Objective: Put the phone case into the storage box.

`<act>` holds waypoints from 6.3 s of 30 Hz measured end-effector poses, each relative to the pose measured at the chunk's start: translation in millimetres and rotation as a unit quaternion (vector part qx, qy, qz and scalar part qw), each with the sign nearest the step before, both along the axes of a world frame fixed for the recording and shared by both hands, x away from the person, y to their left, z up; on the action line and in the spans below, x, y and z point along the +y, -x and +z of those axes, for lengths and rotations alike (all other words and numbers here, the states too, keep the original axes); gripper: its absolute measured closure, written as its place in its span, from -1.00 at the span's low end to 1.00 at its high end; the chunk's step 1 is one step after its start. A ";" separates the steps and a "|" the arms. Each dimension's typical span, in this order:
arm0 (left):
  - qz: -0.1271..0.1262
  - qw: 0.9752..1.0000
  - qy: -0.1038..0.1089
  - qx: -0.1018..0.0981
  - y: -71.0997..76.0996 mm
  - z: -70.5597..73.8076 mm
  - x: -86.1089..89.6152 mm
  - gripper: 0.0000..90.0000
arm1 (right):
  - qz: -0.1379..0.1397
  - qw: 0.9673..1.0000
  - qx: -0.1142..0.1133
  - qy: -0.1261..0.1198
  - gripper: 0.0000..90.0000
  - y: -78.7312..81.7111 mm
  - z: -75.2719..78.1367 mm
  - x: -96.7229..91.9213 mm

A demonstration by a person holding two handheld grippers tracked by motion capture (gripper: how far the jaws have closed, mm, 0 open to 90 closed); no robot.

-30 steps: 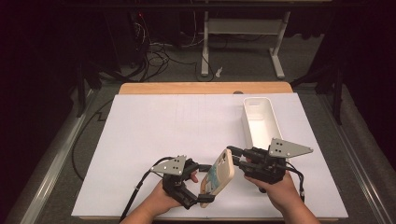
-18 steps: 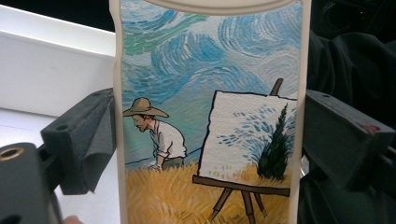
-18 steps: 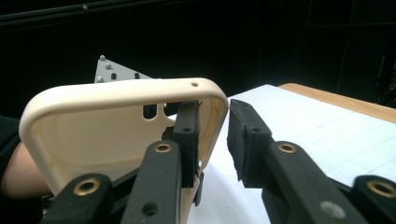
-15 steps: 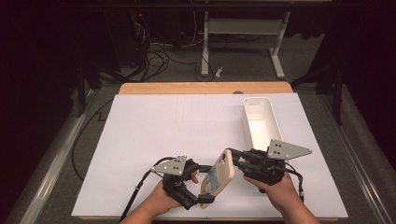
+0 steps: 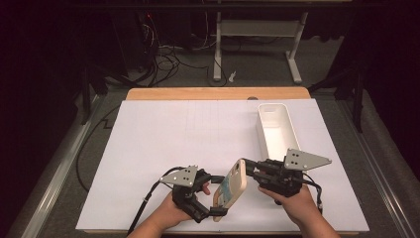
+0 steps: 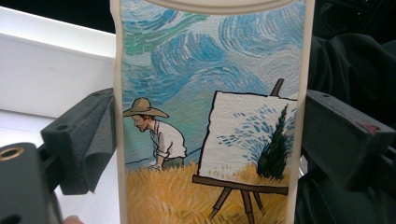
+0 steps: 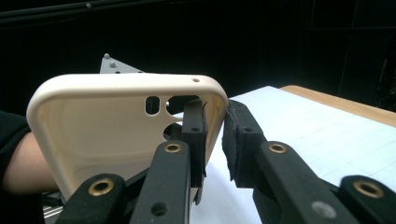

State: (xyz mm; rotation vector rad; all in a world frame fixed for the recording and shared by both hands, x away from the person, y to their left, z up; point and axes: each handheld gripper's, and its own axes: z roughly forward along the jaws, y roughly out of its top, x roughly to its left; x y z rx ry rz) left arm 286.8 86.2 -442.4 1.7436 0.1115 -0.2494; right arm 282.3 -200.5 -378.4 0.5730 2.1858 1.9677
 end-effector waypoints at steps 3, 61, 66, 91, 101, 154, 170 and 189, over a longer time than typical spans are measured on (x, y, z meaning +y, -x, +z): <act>0.001 1.000 0.001 0.000 -0.1 0.2 0.3 -0.75 | 0.000 1.000 -0.002 0.001 0.81 0.3 0.3 -0.1; 0.003 1.000 -0.015 -0.021 4.0 -0.4 -3.7 -0.77 | 0.007 1.000 0.012 -0.005 0.99 -0.7 -0.1 -1.5; 0.009 0.999 -0.019 -0.026 5.1 -0.5 -4.6 -0.78 | 0.005 1.000 0.011 -0.003 0.98 -0.5 0.1 -0.8; 0.151 0.986 -0.048 -0.057 0.9 4.4 24.5 -1.00 | -0.056 0.998 -0.002 0.030 0.98 0.6 2.9 -3.2; 0.337 0.935 -0.090 -0.067 -1.0 4.7 92.9 -1.00 | -0.112 0.993 -0.016 0.038 0.99 0.9 5.1 -9.2; 0.451 0.886 -0.092 -0.057 5.6 -12.0 146.9 -1.00 | -0.289 0.955 -0.052 0.050 0.98 -8.3 16.4 -16.6; 0.451 0.886 -0.087 -0.061 6.5 -11.7 147.0 -1.00 | -0.323 0.943 -0.077 0.019 0.98 -22.7 47.9 -20.4; 0.445 0.890 -0.083 -0.061 7.0 -11.5 146.5 -0.99 | -0.407 0.909 -0.085 0.020 0.98 -46.7 70.2 -52.1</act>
